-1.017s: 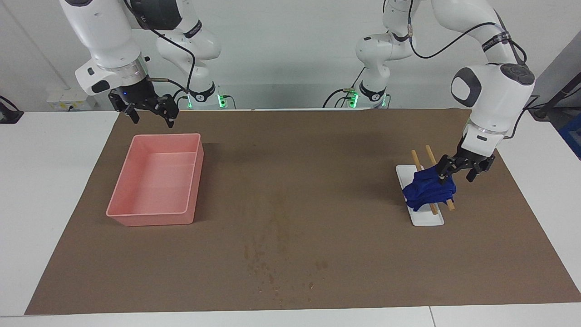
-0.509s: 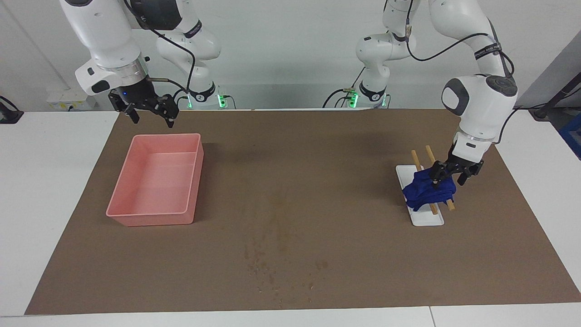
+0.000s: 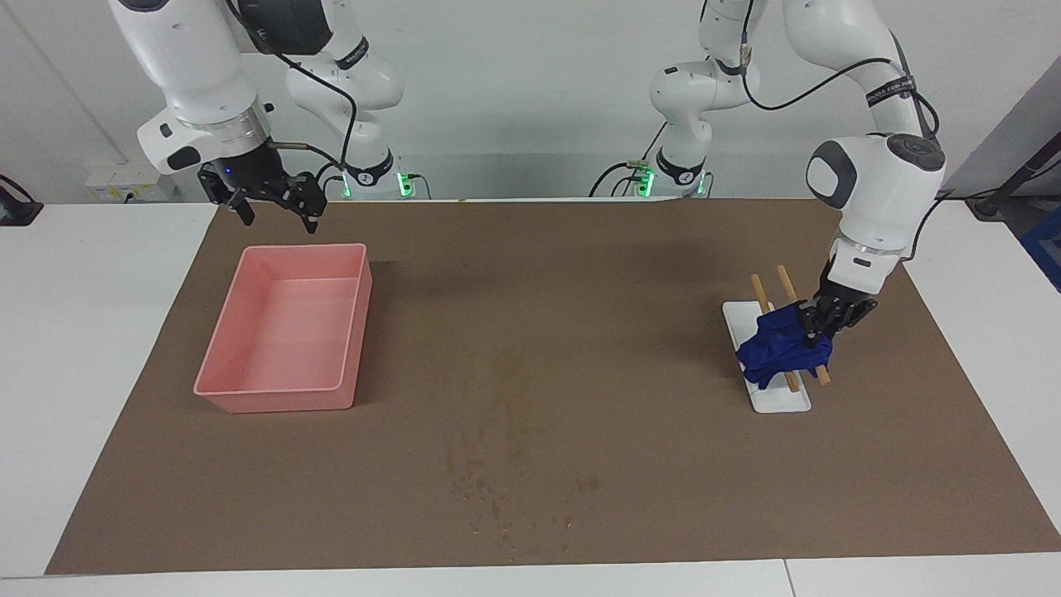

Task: Wipe water with towel using both arms
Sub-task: 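Reach the left gripper to the blue towel and grasp it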

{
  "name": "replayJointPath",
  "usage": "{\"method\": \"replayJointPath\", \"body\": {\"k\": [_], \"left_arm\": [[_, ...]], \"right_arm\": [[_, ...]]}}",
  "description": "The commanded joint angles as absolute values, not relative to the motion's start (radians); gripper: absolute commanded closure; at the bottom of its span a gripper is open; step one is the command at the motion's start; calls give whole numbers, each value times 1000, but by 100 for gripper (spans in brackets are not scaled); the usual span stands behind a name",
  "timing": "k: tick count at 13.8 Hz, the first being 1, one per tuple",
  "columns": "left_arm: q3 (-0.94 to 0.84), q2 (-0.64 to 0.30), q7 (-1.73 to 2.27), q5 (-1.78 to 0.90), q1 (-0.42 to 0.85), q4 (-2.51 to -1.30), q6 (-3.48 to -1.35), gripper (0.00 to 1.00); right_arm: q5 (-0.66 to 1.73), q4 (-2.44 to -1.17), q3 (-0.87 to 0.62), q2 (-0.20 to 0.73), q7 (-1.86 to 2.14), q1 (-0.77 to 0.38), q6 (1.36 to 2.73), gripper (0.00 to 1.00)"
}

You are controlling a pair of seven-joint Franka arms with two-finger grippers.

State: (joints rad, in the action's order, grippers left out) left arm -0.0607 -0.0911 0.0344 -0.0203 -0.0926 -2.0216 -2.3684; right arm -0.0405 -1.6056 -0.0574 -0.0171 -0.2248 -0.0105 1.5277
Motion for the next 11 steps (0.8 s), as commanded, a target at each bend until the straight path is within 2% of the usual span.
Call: {"method": "replayJointPath", "body": {"k": [1,3,8,11], "left_arm": [[-61,-80,41,-29,-95,-2042,-2379,100],[-60,-84,41,-29,-97,-2007,-2335,100],[-61,-114,79,-34,-95,-1778,-2007,100],[-66,-101,207,-64,-72,-1729,-1904,100]], "right_arm": [[-14,-1629,-66,-40,-206,8,1525,0],[-14,-1629,-66,-40,-206,6,1525,0],[-14,-1629,-66,-40,-206,8,1525,0],[-14,-1629,-66,-40,-206,6,1525,0]]}}
